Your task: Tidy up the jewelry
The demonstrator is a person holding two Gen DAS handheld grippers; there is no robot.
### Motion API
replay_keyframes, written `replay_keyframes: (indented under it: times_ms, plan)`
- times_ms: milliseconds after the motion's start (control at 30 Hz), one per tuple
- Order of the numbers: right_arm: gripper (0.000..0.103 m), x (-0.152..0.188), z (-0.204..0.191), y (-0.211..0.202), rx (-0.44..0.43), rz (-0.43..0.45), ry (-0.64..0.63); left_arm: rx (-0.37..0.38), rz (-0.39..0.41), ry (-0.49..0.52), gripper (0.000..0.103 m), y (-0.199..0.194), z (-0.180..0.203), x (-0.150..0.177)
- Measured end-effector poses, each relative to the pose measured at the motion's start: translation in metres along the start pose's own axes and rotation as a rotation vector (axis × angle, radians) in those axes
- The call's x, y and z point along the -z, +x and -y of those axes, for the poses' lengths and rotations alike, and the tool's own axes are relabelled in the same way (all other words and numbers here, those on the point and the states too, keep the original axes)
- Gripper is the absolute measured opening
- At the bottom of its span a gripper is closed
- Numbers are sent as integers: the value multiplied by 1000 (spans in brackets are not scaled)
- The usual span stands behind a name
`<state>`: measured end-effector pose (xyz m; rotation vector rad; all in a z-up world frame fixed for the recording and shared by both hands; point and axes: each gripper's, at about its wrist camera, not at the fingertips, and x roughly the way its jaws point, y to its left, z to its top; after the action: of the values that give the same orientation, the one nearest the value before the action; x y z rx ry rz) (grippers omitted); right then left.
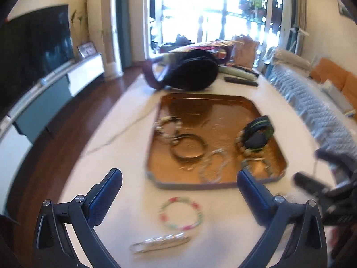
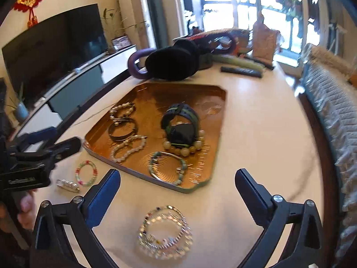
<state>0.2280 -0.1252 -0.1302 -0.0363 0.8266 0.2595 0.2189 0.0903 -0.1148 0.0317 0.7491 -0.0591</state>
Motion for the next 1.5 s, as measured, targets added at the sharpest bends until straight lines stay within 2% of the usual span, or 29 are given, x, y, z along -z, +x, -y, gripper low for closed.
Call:
replay_keyframes:
  times_ms: [33,100,233,300,367,467,567,633,767,900,967,1000,1067,1100,1133,1167,1233,1300,1333,1467,1500]
  plan:
    - [102,1,-1,-4,9,1,-9,-26,0,16,102,-3,-4,2]
    - [102,2,-3,-13,-12,-15,-21,-22,7,17,102,-10,-10,10]
    - [102,11,7,-30,-78,-54,45,65,-39,-42,102,-9,-27,26]
    - [102,19,13,-42,-86,-47,48,104,-96,-54,102,-5,-31,35]
    - [102,25,14,-50,-80,-30,25,131,-110,-58,102,-3,-32,41]
    - [102,35,15,-53,-60,-12,-18,104,-113,-20,100,0,-24,47]
    - [99,42,17,-42,-63,-22,8,117,-131,-3,93,6,-17,50]
    - [90,47,17,-34,-89,-35,28,138,-149,9,87,11,-10,50]
    - [90,50,8,-22,-96,-44,-8,130,-166,45,87,24,0,48]
    - [90,49,0,-8,-111,-61,-41,122,-205,20,87,46,-4,46]
    - [90,48,-4,-1,-114,-75,-60,80,-192,47,87,52,-2,45]
    - [90,48,-6,2,-111,-79,-70,90,-189,52,86,54,0,44]
    - [89,47,-8,10,-110,-86,-79,95,-168,58,67,53,2,41]
    - [85,46,-8,14,-115,-88,-81,99,-161,60,53,52,3,40]
    - [73,45,-9,17,-116,-93,-84,107,-157,65,42,52,5,40]
    - [66,45,-9,21,-121,-103,-86,112,-152,73,39,51,7,40]
    - [49,44,-11,26,-115,-113,-92,130,-145,90,23,51,12,41]
    - [34,44,-13,26,-120,-115,-103,125,-140,107,19,50,15,41]
    - [22,45,-13,27,-124,-116,-103,123,-139,112,17,50,16,40]
    - [15,45,-10,25,-150,-110,-85,129,-147,103,14,50,16,39]
    - [7,45,-10,24,-150,-101,-82,132,-149,99,14,50,15,39]
